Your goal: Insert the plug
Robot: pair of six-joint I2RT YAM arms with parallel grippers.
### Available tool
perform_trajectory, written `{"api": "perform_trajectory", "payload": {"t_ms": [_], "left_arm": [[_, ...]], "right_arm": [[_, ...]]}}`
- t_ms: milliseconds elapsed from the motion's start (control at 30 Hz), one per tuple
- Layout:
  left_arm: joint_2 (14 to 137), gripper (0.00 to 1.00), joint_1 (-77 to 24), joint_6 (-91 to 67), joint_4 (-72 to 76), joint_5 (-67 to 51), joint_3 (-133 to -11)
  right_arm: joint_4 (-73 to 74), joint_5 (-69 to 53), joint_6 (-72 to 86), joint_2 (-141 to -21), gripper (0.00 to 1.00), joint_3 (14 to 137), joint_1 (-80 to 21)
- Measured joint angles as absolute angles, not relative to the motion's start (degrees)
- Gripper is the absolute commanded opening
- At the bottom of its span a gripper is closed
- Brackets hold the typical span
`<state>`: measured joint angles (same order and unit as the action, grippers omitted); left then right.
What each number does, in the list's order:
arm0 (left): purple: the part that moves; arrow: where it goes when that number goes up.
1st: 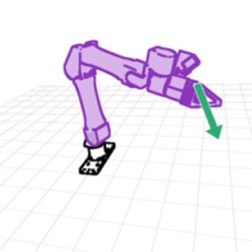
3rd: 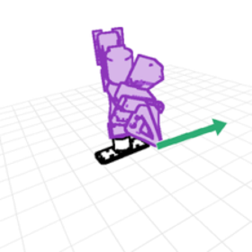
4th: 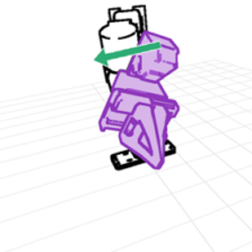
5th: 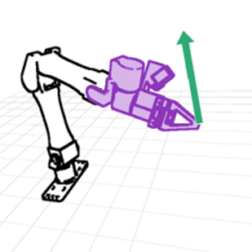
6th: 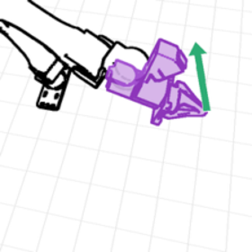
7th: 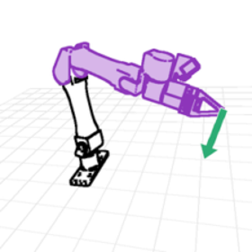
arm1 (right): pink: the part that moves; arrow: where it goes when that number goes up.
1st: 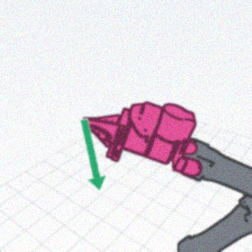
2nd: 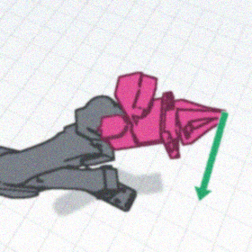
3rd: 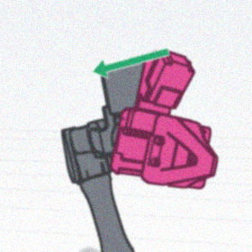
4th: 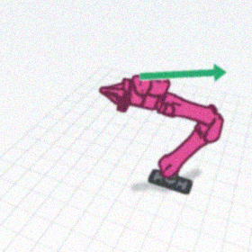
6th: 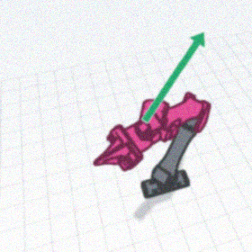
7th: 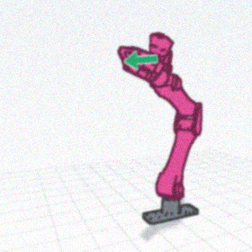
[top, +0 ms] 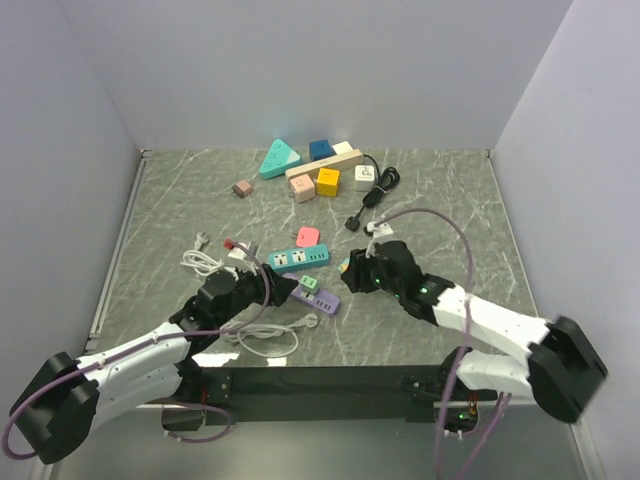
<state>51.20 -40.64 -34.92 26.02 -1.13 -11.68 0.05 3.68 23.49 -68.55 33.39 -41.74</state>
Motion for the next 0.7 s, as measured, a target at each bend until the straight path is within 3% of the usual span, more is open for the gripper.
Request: {"api": "perform_trajectory", "payload": {"t_ms": [233,700], "left_arm": [[51.0,0.64,-40.8,-36.9,25.0,-7.4,-17.7],[54.3,0.65,-43.3,-40.2,24.1,-18.3,-21.6]], "right_arm": [[-7.0,-6.2,12.8,-56.0,0.15,27.8,-43.1],[-9.2,-12.2,5.9,-56.0,0.14,27.0,-49.6]]}}
